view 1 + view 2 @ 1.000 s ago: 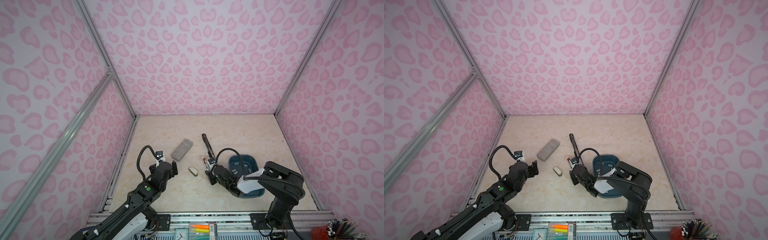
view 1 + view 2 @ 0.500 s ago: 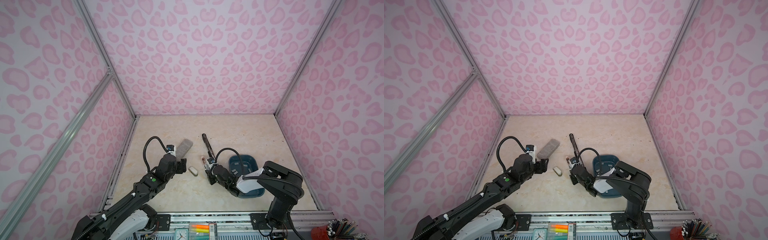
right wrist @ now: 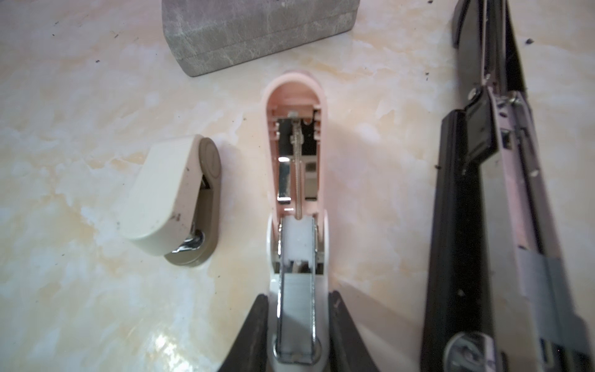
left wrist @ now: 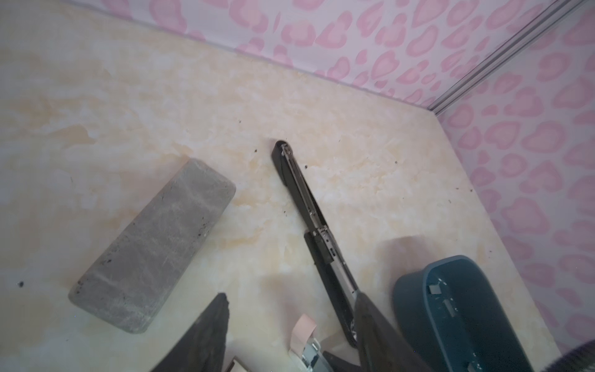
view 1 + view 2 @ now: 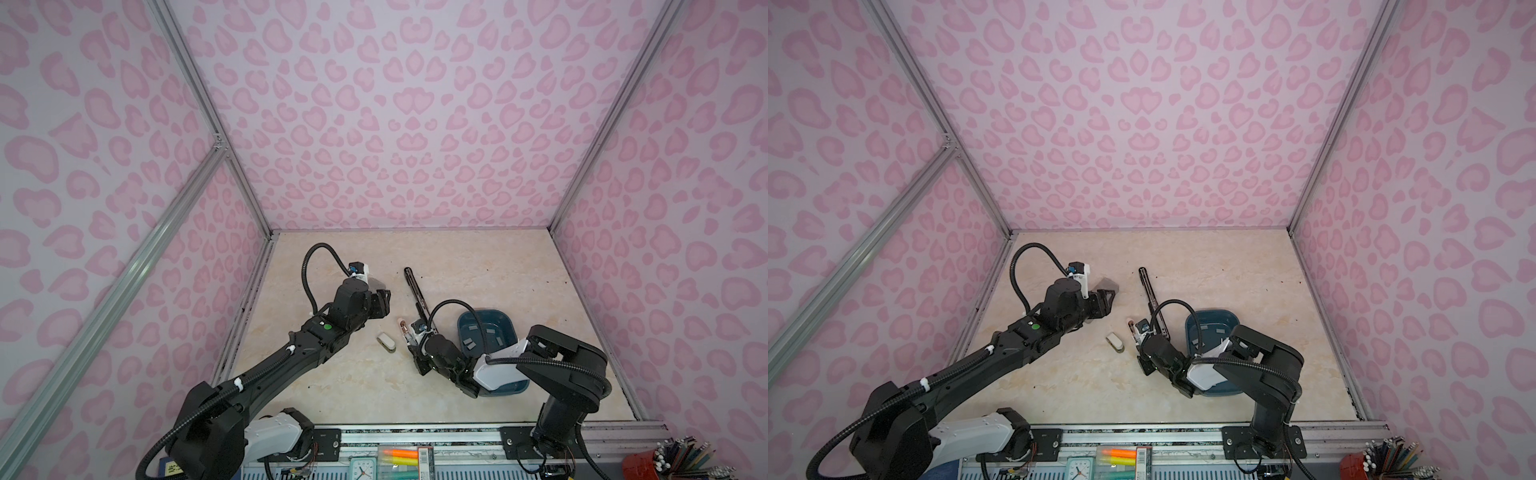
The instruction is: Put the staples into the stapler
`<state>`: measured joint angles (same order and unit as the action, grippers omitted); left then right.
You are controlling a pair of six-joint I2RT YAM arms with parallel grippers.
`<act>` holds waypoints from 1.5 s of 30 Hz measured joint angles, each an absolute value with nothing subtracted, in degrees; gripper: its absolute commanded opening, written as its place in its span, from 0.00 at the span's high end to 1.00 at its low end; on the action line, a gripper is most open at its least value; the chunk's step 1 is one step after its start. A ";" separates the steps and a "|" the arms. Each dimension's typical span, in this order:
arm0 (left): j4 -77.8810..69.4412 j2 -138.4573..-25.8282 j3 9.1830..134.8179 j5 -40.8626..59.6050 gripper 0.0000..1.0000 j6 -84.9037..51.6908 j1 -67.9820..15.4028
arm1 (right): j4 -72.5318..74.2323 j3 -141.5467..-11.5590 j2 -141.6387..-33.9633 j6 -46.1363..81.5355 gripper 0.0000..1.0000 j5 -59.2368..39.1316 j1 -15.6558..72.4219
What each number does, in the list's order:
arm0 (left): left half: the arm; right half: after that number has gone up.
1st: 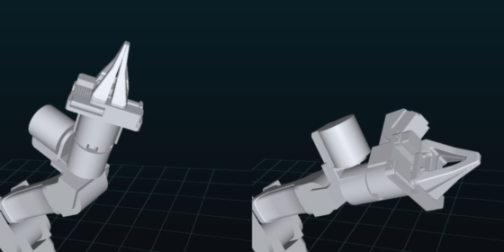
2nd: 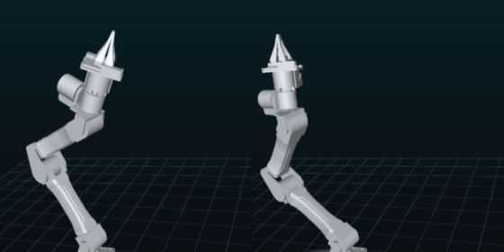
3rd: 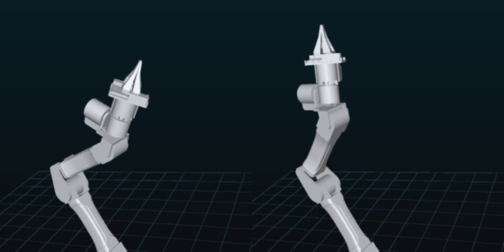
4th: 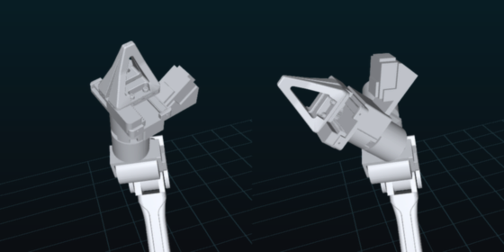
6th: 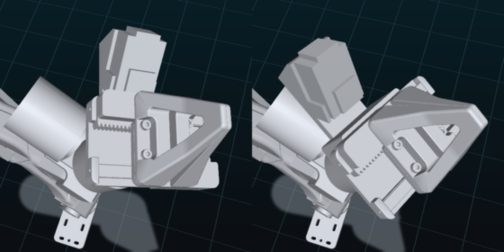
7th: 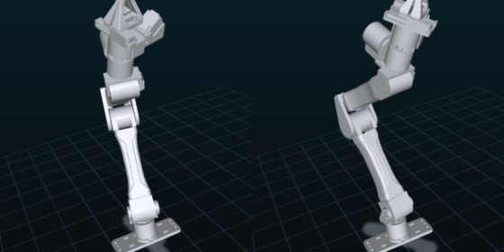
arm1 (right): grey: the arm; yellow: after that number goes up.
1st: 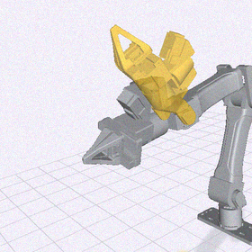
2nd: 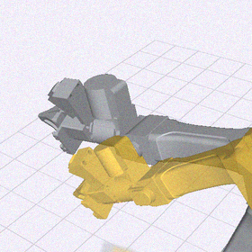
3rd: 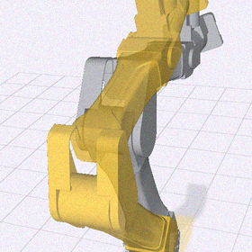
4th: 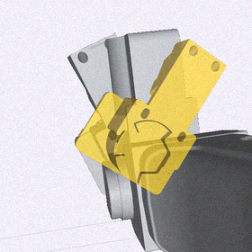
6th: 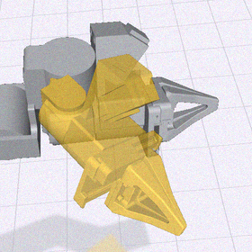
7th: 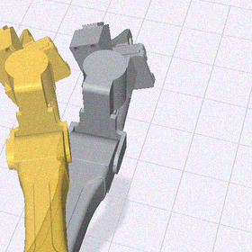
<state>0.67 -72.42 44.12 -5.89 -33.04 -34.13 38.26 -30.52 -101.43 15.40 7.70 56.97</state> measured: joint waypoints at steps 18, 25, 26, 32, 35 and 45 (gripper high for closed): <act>-1.43 -87.22 44.95 -6.04 0.63 -33.34 -35.92 | 39.44 -32.49 -103.53 15.46 0.81 4.60 56.12; -1.41 -90.00 46.15 -7.29 0.76 -32.93 -38.59 | 40.10 -32.36 -103.74 15.53 0.81 4.40 55.75; -1.45 -90.00 46.26 -7.31 0.76 -32.93 -39.31 | 40.14 -32.36 -103.74 15.70 0.81 4.19 55.61; -1.93 -90.00 45.71 -7.29 0.80 -32.95 -42.04 | 40.49 -32.34 -103.85 15.92 0.81 3.20 55.24; -1.93 -90.35 45.63 -7.29 0.82 -32.95 -42.63 | 40.62 -32.29 -103.85 16.10 0.81 3.05 54.98; -3.60 -90.56 43.09 -7.35 0.82 -33.21 -45.01 | 42.06 -31.51 -103.83 16.95 0.72 1.91 54.22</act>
